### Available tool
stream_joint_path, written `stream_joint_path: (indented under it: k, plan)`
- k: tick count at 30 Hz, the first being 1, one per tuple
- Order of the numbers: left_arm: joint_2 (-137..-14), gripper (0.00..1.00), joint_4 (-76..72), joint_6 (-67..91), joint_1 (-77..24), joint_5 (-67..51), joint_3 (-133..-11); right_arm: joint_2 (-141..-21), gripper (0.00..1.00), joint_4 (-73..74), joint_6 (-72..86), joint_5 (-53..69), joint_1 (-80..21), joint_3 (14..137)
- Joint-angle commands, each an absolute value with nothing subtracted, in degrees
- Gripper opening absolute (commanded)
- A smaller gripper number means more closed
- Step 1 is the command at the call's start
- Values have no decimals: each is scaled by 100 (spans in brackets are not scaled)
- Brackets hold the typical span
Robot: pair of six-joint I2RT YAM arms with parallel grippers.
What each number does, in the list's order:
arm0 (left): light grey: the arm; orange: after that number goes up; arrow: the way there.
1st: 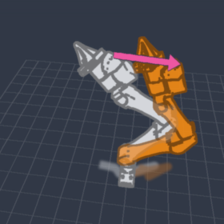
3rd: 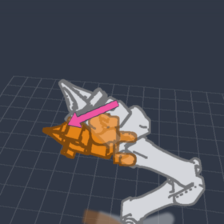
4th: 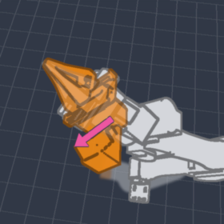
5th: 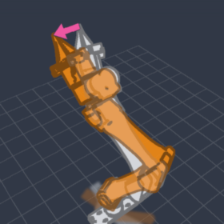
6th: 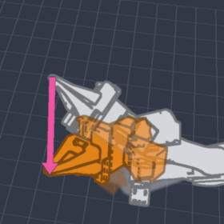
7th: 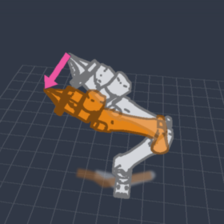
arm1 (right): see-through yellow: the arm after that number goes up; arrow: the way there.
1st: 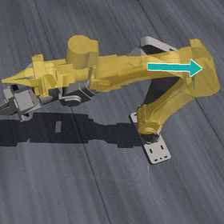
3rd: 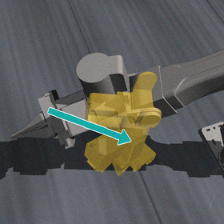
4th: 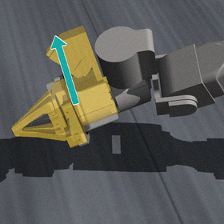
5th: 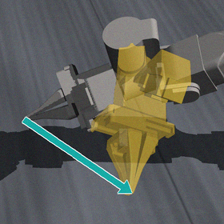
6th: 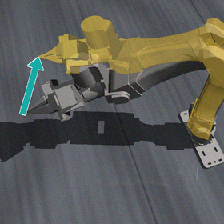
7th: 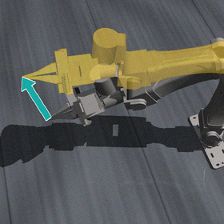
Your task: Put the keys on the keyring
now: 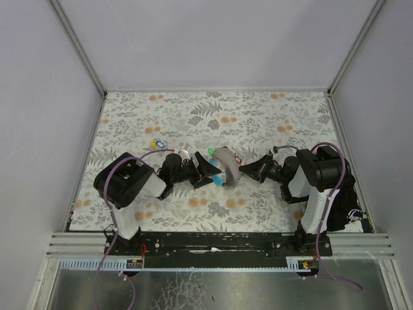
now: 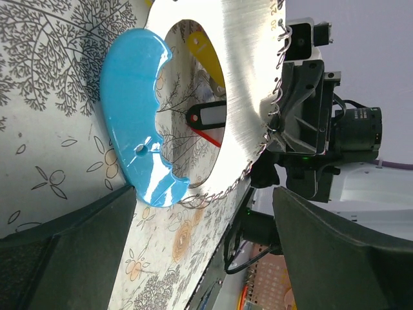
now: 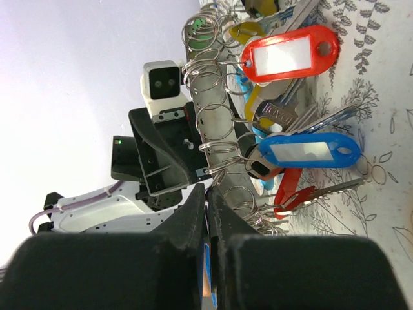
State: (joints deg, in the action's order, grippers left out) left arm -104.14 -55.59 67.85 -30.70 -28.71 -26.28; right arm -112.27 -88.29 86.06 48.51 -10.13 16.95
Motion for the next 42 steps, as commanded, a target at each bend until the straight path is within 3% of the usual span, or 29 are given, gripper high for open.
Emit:
stream_joint_path:
  k: [1,13,29,42]
  plan:
    - [-10900,87,-5880,7109,-3117,-2916,-2413,-11100,0,-9680,8850,4813,-1134,1679]
    - [-10966,86,-5828,7102,-3111,-2695,-2307,-10217,0,-9604,9360,4730,-1183,1793]
    - [-11105,81,-6405,7474,-3206,-2871,-2446,-9097,0,-8290,8815,4642,-1426,1957]
    - [-11447,69,-6047,7600,-3323,-2903,-2814,-9026,0,-7832,8423,4546,-1749,2063]
